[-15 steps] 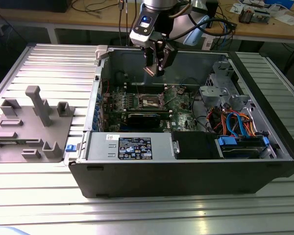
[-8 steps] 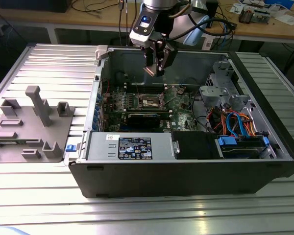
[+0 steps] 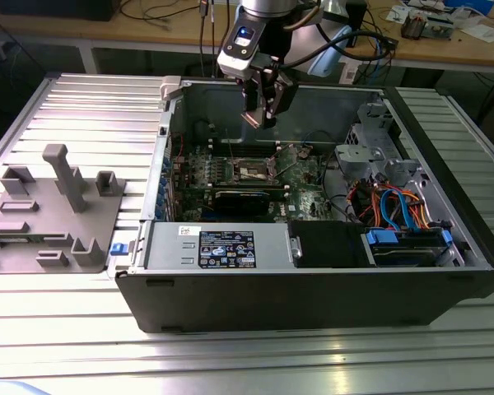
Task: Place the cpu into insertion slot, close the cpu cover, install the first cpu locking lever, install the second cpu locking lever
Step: 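Place the cpu into insertion slot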
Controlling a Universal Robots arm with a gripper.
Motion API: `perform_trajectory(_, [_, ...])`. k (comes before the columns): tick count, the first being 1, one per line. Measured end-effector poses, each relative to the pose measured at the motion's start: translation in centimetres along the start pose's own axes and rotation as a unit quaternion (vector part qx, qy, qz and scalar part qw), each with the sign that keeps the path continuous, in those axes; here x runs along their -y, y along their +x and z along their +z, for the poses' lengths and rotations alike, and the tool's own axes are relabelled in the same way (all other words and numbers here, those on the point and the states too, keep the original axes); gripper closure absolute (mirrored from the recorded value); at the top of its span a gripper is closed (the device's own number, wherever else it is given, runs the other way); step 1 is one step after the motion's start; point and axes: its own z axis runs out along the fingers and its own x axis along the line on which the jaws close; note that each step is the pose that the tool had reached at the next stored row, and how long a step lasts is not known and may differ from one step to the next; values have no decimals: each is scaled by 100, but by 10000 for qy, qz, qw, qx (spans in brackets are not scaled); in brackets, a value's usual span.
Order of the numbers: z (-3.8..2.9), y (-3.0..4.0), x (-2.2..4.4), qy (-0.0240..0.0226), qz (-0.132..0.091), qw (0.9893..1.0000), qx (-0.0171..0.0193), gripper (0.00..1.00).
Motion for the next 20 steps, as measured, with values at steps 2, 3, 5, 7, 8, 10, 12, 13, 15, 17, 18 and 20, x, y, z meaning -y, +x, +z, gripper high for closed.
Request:
perform_trajectory(2, [0,0,0,0,5,10000,0,46])
perform_trajectory(3, [0,0,0,0,9,10000,0,46])
perform_trajectory(5, [0,0,0,0,14,10000,1,46])
perform_trajectory(7, [0,0,0,0,20,10000,1,46])
perform_trajectory(8, [0,0,0,0,24,10000,1,46])
perform_trajectory(10, [0,0,0,0,32,10000,1,46])
perform_trajectory(12, [0,0,0,0,43,10000,2,46])
perform_trajectory(13, [0,0,0,0,52,10000,2,46])
perform_trajectory(15, [0,0,0,0,77,10000,3,46])
perform_trajectory(17, [0,0,0,0,95,10000,4,46])
perform_trajectory(18, [0,0,0,0,107,9999,5,46])
perform_trajectory(20, [0,0,0,1,136,9999,6,46])
